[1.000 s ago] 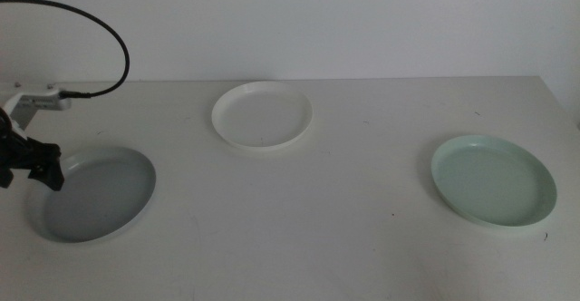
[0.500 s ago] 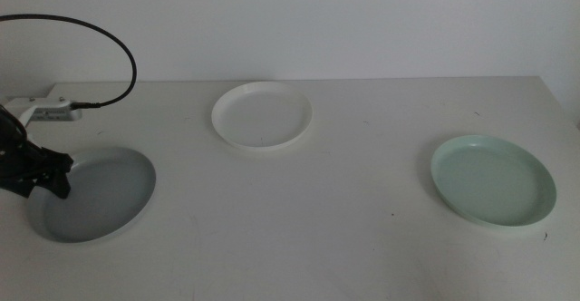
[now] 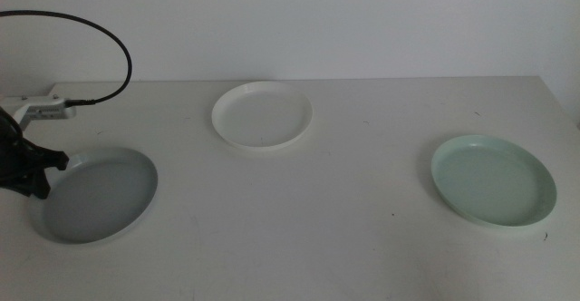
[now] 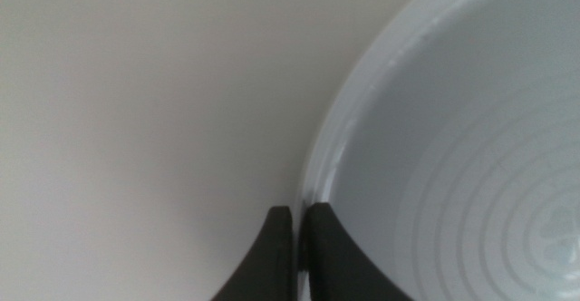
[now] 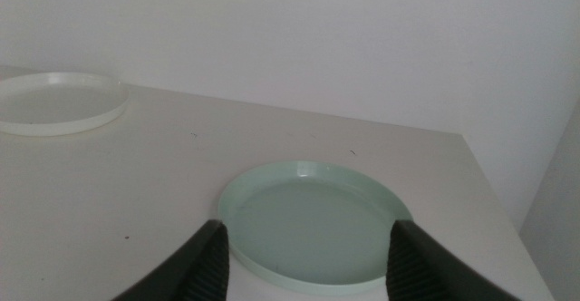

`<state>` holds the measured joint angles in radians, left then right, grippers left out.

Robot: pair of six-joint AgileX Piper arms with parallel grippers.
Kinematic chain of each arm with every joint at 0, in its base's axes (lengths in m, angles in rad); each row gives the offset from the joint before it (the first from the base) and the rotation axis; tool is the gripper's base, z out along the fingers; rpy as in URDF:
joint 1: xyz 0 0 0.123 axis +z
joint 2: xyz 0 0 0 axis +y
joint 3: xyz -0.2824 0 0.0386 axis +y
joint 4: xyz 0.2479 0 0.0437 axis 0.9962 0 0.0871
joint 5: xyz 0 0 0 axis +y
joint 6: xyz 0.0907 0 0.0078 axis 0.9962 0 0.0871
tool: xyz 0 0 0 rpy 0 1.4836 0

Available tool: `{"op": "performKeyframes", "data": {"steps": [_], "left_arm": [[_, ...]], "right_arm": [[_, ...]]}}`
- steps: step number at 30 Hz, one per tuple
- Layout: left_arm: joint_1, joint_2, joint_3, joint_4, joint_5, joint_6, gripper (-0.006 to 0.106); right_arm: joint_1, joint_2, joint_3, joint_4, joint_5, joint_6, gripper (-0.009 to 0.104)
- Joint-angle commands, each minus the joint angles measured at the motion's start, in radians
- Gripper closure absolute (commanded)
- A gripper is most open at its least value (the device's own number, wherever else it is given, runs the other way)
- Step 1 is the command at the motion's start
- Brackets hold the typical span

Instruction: Stack the three bowls on top of each other.

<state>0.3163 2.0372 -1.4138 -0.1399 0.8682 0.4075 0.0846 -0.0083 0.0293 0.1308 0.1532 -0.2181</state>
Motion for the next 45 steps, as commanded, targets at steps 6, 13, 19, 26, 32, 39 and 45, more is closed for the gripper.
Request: {"op": "performKeyframes", "data": {"steps": [6,13,19,26,32,39,45], "left_arm": [[-0.065,-0.174,-0.014,-0.056,0.101,-0.046,0.100],[-0.203,-0.281,-0.014,-0.079,0.152,-0.106,0.100],[-0.356,-0.304,-0.014,-0.116,0.172,-0.185,0.100],[-0.562,-0.303,-0.014,-0.115,0.108,-0.280,0.100],[-0.688,-0.296,-0.014,-0.116,0.045,-0.341,0.100],[-0.769,-0.251,-0.014,-0.127,-0.026,-0.369,0.100],[-0.782,-0.199,-0.014,-0.165,-0.064,-0.369,0.100]], "right_arm": [[-0.004,0.011,-0.007,-0.010,-0.071,-0.005,0.050],[-0.004,0.011,-0.007,-0.010,-0.071,-0.005,0.050],[-0.004,0.011,-0.007,-0.010,-0.071,-0.004,0.050],[-0.004,0.011,-0.007,-0.010,-0.071,-0.004,0.050],[-0.004,0.011,-0.007,-0.010,-0.071,-0.004,0.050],[-0.004,0.011,-0.007,-0.010,-0.071,-0.004,0.050],[-0.004,0.011,-0.007,-0.010,-0.070,-0.004,0.050]]}}
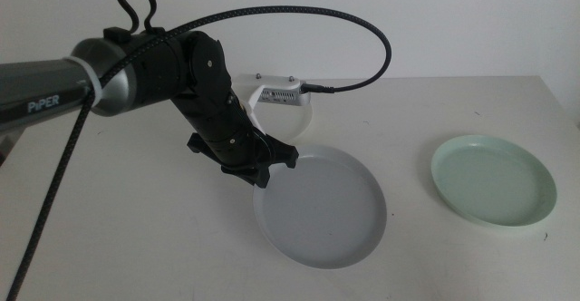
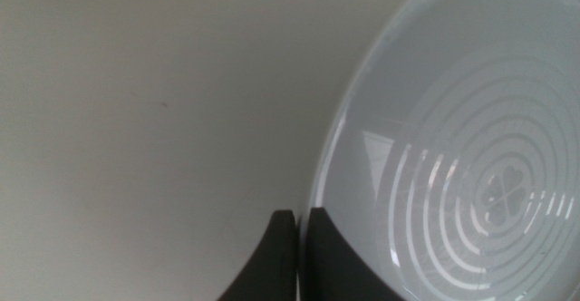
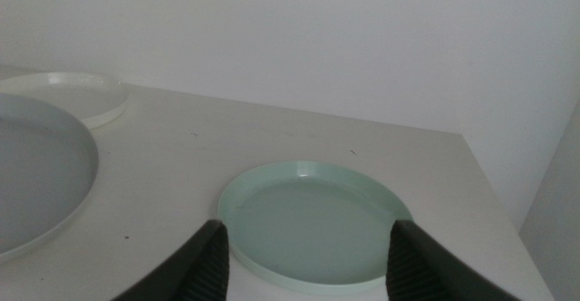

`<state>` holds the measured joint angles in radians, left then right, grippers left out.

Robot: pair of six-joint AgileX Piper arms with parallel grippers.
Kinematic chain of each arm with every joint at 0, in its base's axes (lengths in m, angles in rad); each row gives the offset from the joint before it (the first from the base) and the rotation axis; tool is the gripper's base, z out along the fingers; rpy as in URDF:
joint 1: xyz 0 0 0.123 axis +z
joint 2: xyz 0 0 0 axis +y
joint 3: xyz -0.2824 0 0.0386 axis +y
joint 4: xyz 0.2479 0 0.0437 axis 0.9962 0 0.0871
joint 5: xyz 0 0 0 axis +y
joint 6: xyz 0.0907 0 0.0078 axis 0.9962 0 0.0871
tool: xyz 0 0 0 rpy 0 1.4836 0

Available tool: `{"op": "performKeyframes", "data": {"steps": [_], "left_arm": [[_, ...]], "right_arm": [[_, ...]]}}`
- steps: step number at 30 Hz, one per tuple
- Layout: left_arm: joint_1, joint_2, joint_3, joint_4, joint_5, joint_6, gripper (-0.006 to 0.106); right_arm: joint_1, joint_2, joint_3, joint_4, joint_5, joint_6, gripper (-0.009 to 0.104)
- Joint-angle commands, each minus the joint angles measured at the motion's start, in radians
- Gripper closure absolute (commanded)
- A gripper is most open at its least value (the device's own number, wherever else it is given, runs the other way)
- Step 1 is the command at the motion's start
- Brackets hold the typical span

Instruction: Stack the three bowls on top of each other.

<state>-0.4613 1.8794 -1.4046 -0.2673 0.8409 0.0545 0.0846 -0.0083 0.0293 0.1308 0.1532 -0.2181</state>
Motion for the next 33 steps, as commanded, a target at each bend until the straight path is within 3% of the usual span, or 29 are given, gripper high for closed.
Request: {"op": "performKeyframes", "data": {"steps": [1,11,16,21,28,29,33], "left_arm": [[-0.007,-0.031,-0.023,-0.041,-0.046,-0.016,0.100],[-0.008,0.048,-0.023,-0.059,-0.093,-0.005,0.100],[-0.008,0.050,-0.023,-0.043,-0.107,-0.005,0.090],[-0.008,0.050,-0.023,-0.041,-0.112,-0.005,0.061],[-0.005,0.036,-0.023,-0.037,-0.086,0.037,0.001],[-0.004,0.031,-0.023,-0.037,-0.079,0.037,-0.004],[0.005,-0.004,-0.023,-0.035,-0.053,0.037,-0.005]], "right_arm": [[-0.004,0.011,-0.007,-0.010,-0.070,-0.004,0.050],[-0.004,0.011,-0.007,-0.010,-0.070,-0.004,0.050],[-0.004,0.011,-0.007,-0.010,-0.070,-0.004,0.050],[-0.004,0.011,-0.007,-0.010,-0.070,-0.004,0.050],[-0.004,0.011,-0.007,-0.010,-0.070,-0.004,0.050],[-0.004,0.011,-0.007,-0.010,-0.070,-0.004,0.050],[-0.004,0.011,-0.007,-0.010,-0.070,-0.004,0.050]]}}
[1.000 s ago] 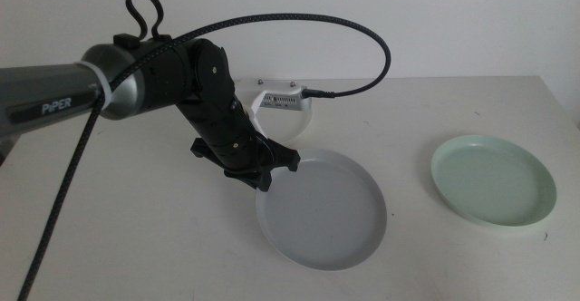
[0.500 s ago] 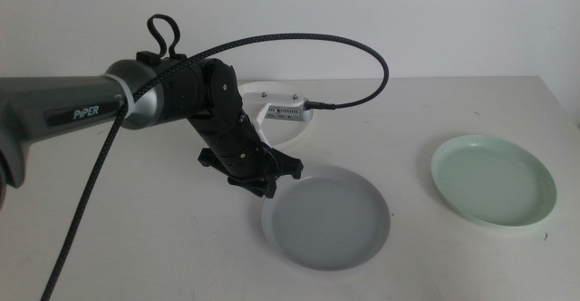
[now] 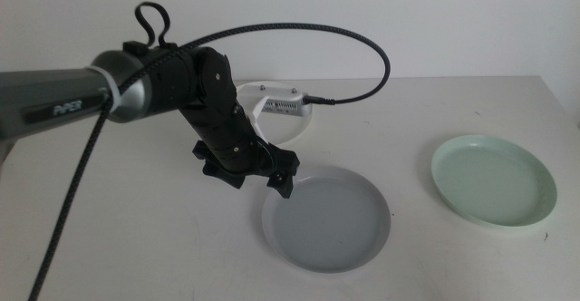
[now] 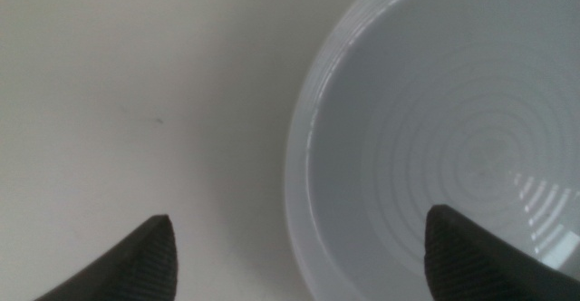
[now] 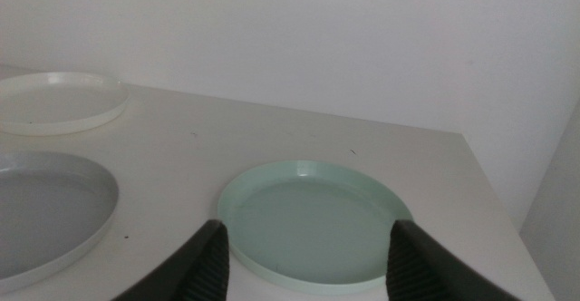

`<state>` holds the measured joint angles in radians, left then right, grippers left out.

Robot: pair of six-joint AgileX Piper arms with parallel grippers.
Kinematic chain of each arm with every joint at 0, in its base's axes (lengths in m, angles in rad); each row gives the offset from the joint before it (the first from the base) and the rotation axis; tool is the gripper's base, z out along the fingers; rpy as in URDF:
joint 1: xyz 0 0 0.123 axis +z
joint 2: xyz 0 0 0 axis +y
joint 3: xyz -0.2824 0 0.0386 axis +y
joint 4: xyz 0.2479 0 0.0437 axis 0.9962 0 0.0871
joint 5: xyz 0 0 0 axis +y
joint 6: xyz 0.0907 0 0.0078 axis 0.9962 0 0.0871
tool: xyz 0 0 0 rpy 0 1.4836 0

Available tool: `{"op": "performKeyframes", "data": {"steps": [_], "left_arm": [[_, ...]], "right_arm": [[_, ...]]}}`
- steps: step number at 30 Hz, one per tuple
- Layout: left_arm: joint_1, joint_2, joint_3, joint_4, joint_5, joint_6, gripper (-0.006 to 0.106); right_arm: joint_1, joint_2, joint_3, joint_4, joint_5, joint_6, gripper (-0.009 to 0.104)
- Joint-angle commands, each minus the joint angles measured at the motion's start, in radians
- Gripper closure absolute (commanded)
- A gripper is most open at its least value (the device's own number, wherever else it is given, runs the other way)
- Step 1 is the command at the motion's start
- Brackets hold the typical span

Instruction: Stack the three bowls on top of each other.

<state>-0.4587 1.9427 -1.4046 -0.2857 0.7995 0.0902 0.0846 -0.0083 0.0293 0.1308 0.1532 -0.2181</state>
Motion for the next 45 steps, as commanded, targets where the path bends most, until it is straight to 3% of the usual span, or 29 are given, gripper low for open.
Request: {"op": "performKeyframes", "data": {"steps": [1,10,22,27,45], "left_arm": [[0.006,-0.092,-0.023,-0.008,0.003,0.001,-0.005],[0.037,-0.246,-0.023,0.081,-0.009,-0.113,-0.005],[0.040,-0.395,-0.036,0.416,-0.009,-0.364,-0.005],[0.041,-0.376,-0.087,0.501,0.001,-0.408,-0.005],[0.183,-0.083,-0.420,0.367,0.023,-0.314,-0.005]], "right_arm": [[-0.004,0.011,-0.007,-0.010,-0.070,-0.004,0.050],[-0.004,0.011,-0.007,-0.010,-0.070,-0.004,0.050],[-0.004,0.011,-0.007,-0.010,-0.069,-0.004,0.050],[-0.004,0.011,-0.007,-0.010,-0.069,-0.004,0.050],[-0.004,0.011,-0.007,-0.010,-0.069,-0.004,0.050]]}}
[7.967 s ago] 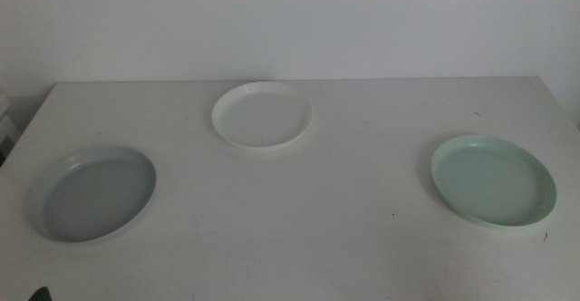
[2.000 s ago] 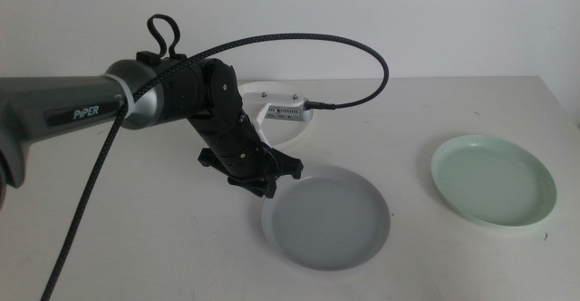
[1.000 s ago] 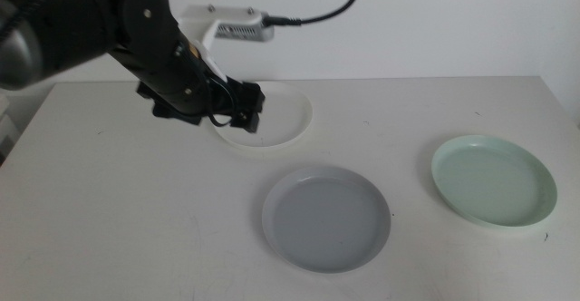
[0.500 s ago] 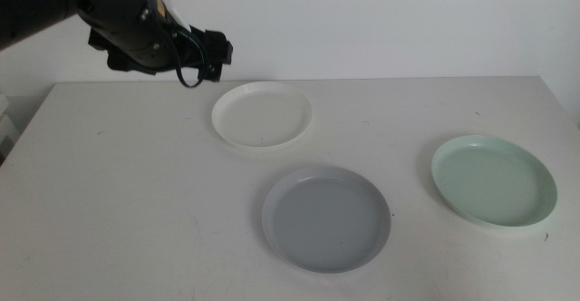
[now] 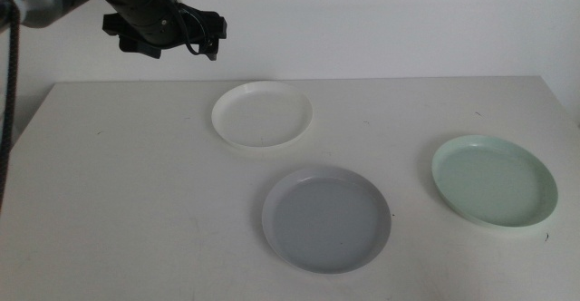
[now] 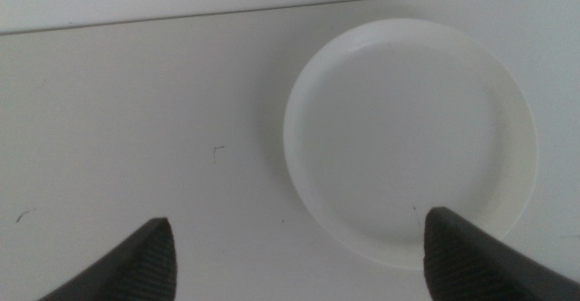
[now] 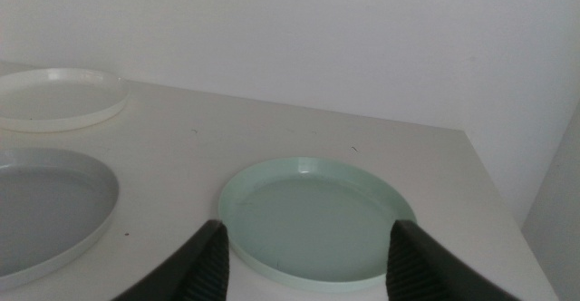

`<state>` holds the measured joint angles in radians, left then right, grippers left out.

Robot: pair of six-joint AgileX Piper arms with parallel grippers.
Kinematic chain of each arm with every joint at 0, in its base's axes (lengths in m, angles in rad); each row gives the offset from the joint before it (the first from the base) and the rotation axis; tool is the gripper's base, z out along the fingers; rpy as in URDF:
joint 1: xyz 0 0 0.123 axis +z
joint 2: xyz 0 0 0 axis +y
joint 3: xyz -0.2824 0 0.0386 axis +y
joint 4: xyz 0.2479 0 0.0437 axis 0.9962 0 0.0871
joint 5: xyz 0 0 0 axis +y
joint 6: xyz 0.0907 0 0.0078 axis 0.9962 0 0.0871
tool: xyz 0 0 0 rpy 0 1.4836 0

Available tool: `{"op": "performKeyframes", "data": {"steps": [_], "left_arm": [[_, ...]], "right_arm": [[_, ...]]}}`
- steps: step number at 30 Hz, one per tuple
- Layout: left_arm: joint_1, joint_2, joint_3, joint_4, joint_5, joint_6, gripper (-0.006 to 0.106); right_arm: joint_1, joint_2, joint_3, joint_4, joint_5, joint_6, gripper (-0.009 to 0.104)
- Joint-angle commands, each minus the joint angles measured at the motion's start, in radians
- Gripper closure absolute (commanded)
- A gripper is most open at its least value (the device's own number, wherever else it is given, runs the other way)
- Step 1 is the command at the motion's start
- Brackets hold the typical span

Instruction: Stack the three bowls on top of each other.

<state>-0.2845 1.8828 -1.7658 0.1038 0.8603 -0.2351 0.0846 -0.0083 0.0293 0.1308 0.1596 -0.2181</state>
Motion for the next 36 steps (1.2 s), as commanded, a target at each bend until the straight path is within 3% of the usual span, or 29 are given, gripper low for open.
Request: {"op": "performKeyframes", "data": {"steps": [1,18,27,32,36], "left_arm": [[0.017,0.000,-0.081,-0.040,-0.037,0.021,-0.005],[0.066,0.303,-0.269,-0.175,-0.053,0.097,-0.005],[0.066,0.383,-0.269,-0.180,-0.117,0.117,-0.005],[0.066,0.415,-0.269,-0.185,-0.141,0.117,0.004],[0.066,0.438,-0.269,-0.217,-0.145,0.117,0.020]], "right_arm": [[-0.004,0.011,-0.007,-0.010,-0.075,-0.004,0.050],[-0.004,0.011,-0.007,-0.010,-0.075,-0.004,0.050],[-0.004,0.011,-0.007,-0.010,-0.075,-0.004,0.050],[-0.004,0.011,-0.007,-0.010,-0.075,-0.004,0.050],[-0.004,0.011,-0.007,-0.010,-0.075,-0.004,0.050]]}}
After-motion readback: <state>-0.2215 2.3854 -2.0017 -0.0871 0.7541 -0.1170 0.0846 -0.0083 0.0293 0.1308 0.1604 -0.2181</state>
